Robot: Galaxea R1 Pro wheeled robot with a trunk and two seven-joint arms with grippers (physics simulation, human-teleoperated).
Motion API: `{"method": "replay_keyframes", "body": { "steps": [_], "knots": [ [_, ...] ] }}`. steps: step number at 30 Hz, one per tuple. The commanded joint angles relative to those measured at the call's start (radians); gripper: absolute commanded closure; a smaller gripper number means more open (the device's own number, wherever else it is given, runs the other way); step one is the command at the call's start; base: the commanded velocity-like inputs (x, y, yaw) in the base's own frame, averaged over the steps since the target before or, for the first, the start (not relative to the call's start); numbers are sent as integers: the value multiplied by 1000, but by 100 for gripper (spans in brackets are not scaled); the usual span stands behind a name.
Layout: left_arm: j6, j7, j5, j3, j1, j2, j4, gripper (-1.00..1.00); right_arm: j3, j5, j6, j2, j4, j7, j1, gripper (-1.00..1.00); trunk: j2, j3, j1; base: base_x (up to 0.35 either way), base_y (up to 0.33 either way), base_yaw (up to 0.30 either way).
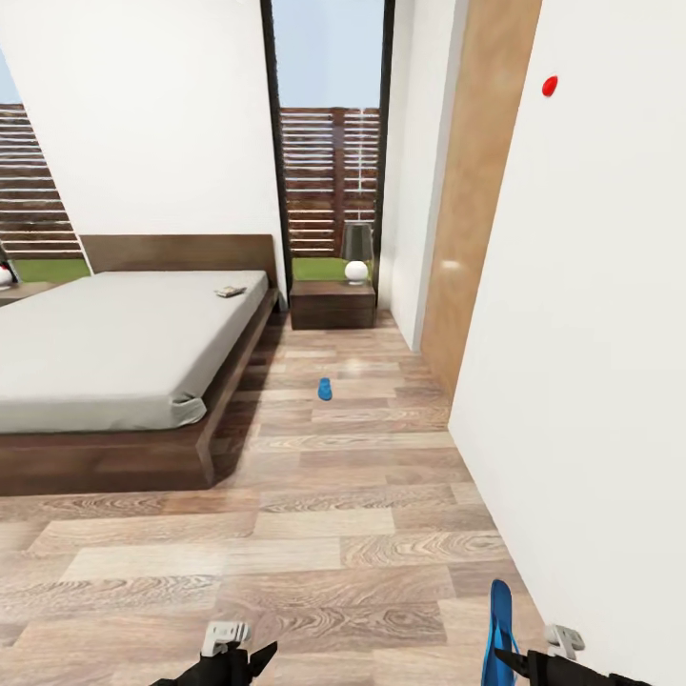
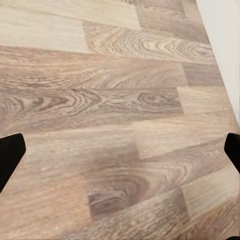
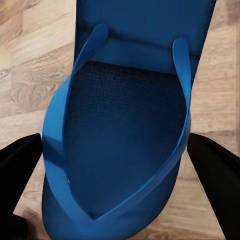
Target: In the bedroom, move the book from the bed onto either nightstand, and place the two sandals side by side next to the bed.
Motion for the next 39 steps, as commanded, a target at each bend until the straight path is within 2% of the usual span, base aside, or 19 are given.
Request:
{"method": "replay_keyframes", "body": {
  "steps": [1, 22, 39],
  "knots": [
    [5, -5, 7, 2, 0, 0, 0, -100, 2, -11, 10, -1, -1, 2, 0, 100, 0, -1, 0, 314, -84, 0],
    [5, -5, 7, 2, -1, 0, 0, -100, 2, -11, 10, -1, -1, 2, 0, 100, 0, -1, 0, 314, -84, 0],
    [5, -6, 7, 2, 0, 0, 0, -100, 2, -11, 10, -1, -1, 2, 0, 100, 0, -1, 0, 314, -8, 0]
  ]
}}
